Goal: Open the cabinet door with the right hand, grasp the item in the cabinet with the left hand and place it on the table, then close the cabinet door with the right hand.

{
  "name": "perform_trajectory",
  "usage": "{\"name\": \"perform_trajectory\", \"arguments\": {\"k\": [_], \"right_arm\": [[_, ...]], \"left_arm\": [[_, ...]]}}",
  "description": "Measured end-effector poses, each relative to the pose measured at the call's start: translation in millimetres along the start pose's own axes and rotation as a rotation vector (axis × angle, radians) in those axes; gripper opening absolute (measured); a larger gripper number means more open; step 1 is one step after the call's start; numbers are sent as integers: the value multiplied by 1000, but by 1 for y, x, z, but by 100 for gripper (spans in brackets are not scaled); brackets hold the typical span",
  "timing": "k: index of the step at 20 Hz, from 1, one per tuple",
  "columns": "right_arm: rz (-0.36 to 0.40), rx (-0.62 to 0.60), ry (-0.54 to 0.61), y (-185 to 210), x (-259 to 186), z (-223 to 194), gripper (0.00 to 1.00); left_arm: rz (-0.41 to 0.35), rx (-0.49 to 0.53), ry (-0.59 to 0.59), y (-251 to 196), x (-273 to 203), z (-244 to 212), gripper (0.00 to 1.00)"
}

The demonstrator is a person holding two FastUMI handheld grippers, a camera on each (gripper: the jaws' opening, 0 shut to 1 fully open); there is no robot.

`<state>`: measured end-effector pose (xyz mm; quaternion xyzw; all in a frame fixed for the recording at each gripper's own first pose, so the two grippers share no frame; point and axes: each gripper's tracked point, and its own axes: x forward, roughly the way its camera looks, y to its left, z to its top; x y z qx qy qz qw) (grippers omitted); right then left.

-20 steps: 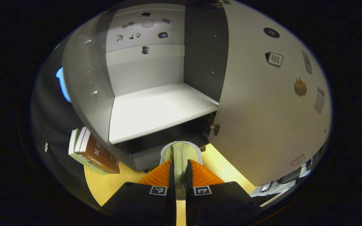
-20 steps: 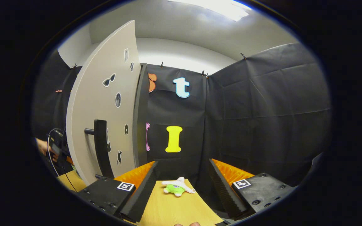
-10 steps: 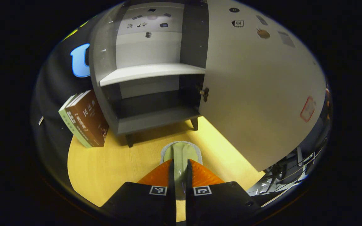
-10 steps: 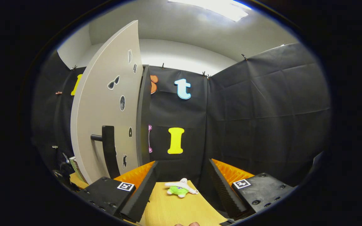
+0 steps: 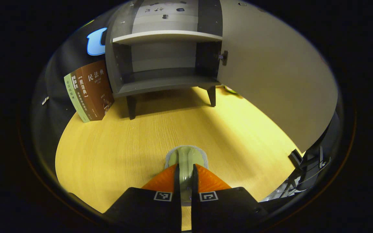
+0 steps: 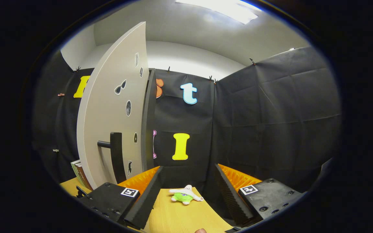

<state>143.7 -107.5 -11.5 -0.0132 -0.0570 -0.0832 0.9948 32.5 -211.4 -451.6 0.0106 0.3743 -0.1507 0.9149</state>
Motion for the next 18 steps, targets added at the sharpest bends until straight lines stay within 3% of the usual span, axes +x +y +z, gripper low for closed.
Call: {"name": "perform_trajectory", "arguments": {"k": [4,14,16,18], "right_arm": [[-1,1,20,1,1,-5,97],[-8,-21,31,-1,1,-9,97],[-10,-20,33,-1,1,-9,97],[-11,-19,30,-1,1,-9,97]], "left_arm": [[39,22,21,5,20,-17,16],[24,6,33,1,32,-20,21],[14,-4,34,0,30,-19,25],[9,-15,21,-1,27,-16,54]]}}
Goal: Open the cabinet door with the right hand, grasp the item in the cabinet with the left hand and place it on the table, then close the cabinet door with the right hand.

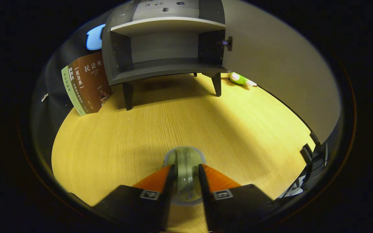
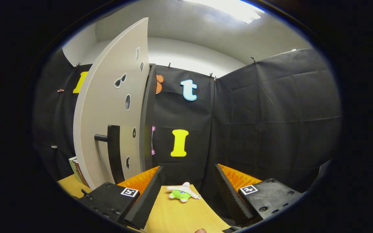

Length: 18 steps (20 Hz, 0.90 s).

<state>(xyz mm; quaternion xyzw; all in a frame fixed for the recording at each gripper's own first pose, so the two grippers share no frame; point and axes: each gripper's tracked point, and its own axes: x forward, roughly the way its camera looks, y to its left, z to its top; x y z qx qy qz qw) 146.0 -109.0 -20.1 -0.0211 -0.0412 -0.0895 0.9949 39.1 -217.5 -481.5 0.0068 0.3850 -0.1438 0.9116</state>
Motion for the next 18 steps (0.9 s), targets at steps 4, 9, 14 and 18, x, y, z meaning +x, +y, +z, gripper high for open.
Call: {"name": "perform_trajectory", "arguments": {"k": [4,9,14,18], "right_arm": [[0,6,4,1,1,-1,97],[-14,18,3,-1,6,-1,97],[5,33,16,5,9,-4,97],[7,41,16,6,10,-2,97]], "left_arm": [[16,20,-50,7,-15,17,99],[26,15,-172,13,-57,66,97],[56,27,-377,30,-127,145,97],[101,24,-528,42,-192,201,96]]}}
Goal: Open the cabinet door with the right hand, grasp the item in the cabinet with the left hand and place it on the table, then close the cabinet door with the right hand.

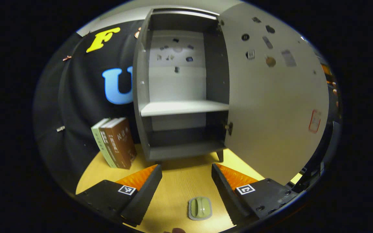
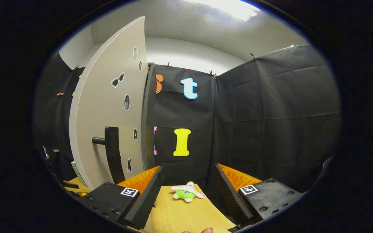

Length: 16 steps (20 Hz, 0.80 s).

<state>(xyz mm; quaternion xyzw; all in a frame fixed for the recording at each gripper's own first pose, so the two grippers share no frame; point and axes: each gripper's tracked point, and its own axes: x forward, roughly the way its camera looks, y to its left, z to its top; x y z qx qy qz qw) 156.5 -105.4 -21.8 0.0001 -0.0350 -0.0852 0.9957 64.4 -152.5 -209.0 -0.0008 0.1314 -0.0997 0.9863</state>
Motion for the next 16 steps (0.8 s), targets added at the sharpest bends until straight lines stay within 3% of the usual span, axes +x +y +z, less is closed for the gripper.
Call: {"name": "perform_trajectory", "arguments": {"k": [7,9,16], "right_arm": [[34,33,56,11,2,-10,97],[37,27,52,13,1,-8,97],[37,36,40,15,-2,-3,98]], "left_arm": [[91,-6,-158,34,-34,113,96],[86,-17,-179,35,-42,133,96],[97,-20,-188,44,-57,150,95]]}}
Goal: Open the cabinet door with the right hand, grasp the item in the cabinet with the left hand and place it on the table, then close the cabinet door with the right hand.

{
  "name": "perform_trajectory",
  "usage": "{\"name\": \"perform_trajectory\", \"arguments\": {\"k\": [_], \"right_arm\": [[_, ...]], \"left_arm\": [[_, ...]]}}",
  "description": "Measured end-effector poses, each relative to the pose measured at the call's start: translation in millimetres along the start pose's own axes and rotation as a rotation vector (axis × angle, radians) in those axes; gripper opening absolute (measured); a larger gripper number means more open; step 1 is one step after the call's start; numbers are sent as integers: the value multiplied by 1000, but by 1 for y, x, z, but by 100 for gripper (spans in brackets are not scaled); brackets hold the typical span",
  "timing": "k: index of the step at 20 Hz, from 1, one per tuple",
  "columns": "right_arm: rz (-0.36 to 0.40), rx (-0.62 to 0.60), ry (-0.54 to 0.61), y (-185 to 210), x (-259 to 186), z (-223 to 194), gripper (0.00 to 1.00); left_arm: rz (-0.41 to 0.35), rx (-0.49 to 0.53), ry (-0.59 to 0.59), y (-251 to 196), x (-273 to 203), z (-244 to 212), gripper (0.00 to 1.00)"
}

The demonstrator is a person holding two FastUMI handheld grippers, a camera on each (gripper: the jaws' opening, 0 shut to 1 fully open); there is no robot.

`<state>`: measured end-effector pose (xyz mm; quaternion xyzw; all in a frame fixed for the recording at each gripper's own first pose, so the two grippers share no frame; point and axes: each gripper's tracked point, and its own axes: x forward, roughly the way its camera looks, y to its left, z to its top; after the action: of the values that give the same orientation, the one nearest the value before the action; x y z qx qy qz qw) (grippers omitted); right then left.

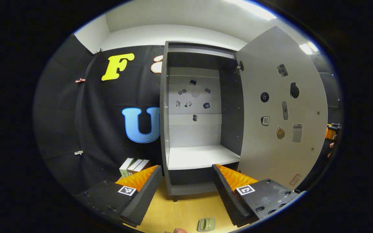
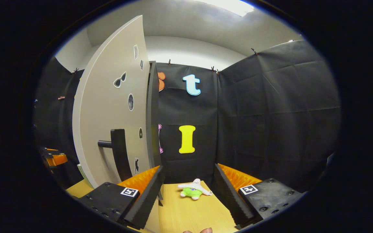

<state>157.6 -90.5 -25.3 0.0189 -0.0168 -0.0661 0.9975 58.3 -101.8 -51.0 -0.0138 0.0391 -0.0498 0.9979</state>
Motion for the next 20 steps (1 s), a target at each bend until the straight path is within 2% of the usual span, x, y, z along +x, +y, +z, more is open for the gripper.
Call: {"name": "perform_trajectory", "arguments": {"k": [6,12,20], "right_arm": [[41,44,22,15,-7,-6,98],[7,7,7,23,-11,-2,96],[55,40,20,86,-25,-8,97]], "left_arm": [[6,-1,-14,7,-26,7,95],[-7,20,-20,15,-46,7,95],[-2,19,-4,39,-67,-2,95]]}}
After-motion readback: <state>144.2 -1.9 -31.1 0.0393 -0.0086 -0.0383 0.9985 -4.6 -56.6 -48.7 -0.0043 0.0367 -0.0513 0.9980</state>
